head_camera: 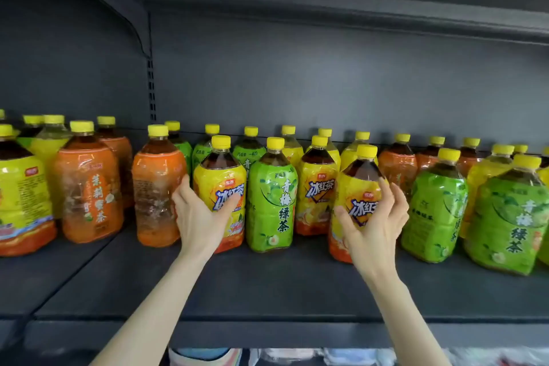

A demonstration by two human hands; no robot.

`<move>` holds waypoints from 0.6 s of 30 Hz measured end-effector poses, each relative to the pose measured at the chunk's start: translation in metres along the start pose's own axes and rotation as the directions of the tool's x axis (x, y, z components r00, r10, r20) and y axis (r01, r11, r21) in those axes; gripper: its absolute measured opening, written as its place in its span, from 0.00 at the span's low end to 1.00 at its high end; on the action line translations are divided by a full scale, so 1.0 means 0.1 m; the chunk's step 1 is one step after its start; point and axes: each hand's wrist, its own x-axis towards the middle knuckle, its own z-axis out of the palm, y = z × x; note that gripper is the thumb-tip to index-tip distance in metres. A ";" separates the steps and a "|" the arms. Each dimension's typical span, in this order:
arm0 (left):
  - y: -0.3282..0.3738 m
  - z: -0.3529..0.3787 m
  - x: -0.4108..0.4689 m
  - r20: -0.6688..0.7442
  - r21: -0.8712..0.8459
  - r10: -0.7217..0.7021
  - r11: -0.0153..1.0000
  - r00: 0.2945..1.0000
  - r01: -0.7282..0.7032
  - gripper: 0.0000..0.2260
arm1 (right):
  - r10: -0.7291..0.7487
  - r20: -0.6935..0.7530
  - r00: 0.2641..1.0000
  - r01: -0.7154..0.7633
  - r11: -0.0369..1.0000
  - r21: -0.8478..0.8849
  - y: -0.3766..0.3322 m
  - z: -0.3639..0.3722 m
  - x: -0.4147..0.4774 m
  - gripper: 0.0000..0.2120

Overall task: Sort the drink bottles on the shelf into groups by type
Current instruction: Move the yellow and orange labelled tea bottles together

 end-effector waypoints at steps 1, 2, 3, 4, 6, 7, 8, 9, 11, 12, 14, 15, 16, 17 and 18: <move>-0.02 0.03 0.04 0.013 -0.035 -0.008 0.999 1.000 0.009 0.46 | 0.015 -0.038 0.999 -0.015 1.000 0.005 0.02 0.03 0.03 0.42; -0.03 0.06 0.07 0.029 -0.076 -0.005 0.997 1.000 0.007 0.45 | 0.048 -0.051 0.998 -0.047 0.999 0.009 0.03 0.04 0.07 0.45; -0.06 0.09 0.10 0.050 -0.124 -0.011 0.992 0.999 0.017 0.44 | 0.088 -0.032 0.996 -0.087 0.996 0.029 0.08 0.06 0.13 0.48; -0.08 0.11 0.12 0.063 -0.150 -0.021 0.988 0.998 0.030 0.43 | 0.135 -0.001 0.991 -0.135 0.989 0.063 0.10 0.07 0.18 0.51; -0.11 0.12 0.13 0.075 -0.169 -0.034 0.985 0.997 0.046 0.41 | 0.223 0.076 0.972 -0.234 0.955 0.182 0.17 0.10 0.25 0.57; -0.12 0.11 0.13 0.075 -0.172 -0.032 0.984 0.997 0.045 0.40 | 0.253 0.106 0.962 -0.271 0.936 0.223 0.19 0.11 0.27 0.59; -0.13 0.10 0.12 0.070 -0.164 -0.028 0.986 0.997 0.039 0.39 | 0.276 0.130 0.952 -0.300 0.924 0.235 0.21 0.10 0.29 0.59; -0.14 0.09 0.12 0.066 -0.159 -0.017 0.987 0.998 0.027 0.38 | 0.286 0.144 0.947 -0.314 0.919 0.240 0.23 0.11 0.29 0.58; -0.14 0.06 0.11 0.074 -0.133 0.011 0.991 0.997 -0.001 0.38 | 0.290 0.151 0.945 -0.320 0.915 0.247 0.25 0.12 0.31 0.55; -0.13 0.05 0.09 0.083 -0.115 0.019 0.993 0.996 -0.010 0.38 | 0.286 0.148 0.947 -0.315 0.916 0.247 0.26 0.13 0.30 0.55; -0.12 0.00 0.02 0.103 -0.113 0.025 0.993 0.994 -0.013 0.39 | 0.271 0.151 0.951 -0.302 0.921 0.247 0.25 0.15 0.29 0.59; -0.10 -0.03 -0.03 0.107 -0.127 0.031 0.992 0.994 -0.017 0.40 | 0.260 0.161 0.952 -0.294 0.923 0.249 0.26 0.15 0.27 0.60; -0.08 -0.07 -0.09 0.108 -0.138 0.035 0.990 0.994 -0.020 0.41 | 0.244 0.172 0.954 -0.283 0.924 0.257 0.26 0.15 0.24 0.60; -0.05 -0.11 -0.15 0.109 -0.159 0.040 0.987 0.993 -0.022 0.41 | 0.234 0.180 0.956 -0.276 0.925 0.263 0.25 0.15 0.21 0.59; -0.02 -0.14 -0.23 0.113 -0.179 0.040 0.984 0.993 -0.019 0.41 | 0.222 0.185 0.957 -0.267 0.925 0.271 0.23 0.14 0.18 0.58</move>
